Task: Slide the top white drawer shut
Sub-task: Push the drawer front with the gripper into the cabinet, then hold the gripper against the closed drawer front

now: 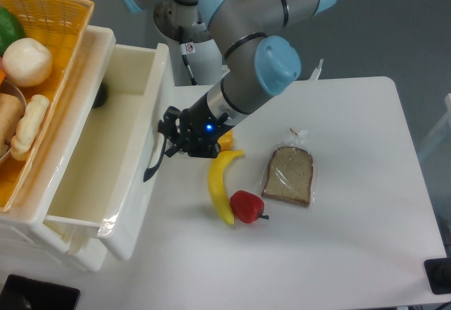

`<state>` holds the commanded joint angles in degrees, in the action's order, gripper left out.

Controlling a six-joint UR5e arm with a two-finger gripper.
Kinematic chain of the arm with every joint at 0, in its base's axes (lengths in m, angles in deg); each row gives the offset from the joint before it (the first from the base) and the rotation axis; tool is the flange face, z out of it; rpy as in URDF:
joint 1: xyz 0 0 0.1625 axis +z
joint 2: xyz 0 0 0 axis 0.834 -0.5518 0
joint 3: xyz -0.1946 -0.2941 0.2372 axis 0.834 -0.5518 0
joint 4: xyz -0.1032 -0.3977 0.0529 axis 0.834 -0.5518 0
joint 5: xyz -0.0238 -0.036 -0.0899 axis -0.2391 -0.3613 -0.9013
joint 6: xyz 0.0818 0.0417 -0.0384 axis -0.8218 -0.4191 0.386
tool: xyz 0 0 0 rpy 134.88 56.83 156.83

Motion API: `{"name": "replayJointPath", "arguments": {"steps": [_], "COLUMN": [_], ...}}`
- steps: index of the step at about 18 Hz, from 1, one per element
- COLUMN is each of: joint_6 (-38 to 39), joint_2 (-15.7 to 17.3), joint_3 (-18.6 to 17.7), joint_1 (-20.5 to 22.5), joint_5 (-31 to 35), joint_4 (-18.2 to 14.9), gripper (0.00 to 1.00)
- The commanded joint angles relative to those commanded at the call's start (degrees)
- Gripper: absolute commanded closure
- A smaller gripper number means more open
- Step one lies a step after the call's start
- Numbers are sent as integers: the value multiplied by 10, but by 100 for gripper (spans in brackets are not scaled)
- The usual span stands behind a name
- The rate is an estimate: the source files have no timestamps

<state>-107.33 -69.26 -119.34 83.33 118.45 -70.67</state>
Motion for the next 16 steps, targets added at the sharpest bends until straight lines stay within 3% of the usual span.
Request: {"name": "replayJointPath", "arguments": {"steps": [9,16], "joint_6": [51,53], "joint_2": [-2,-3], "joint_3": [4,4], "joint_1": [-56,-61], "joint_5": [-2,-1], "joint_4": [5,5], "gripper": [100,100]}}
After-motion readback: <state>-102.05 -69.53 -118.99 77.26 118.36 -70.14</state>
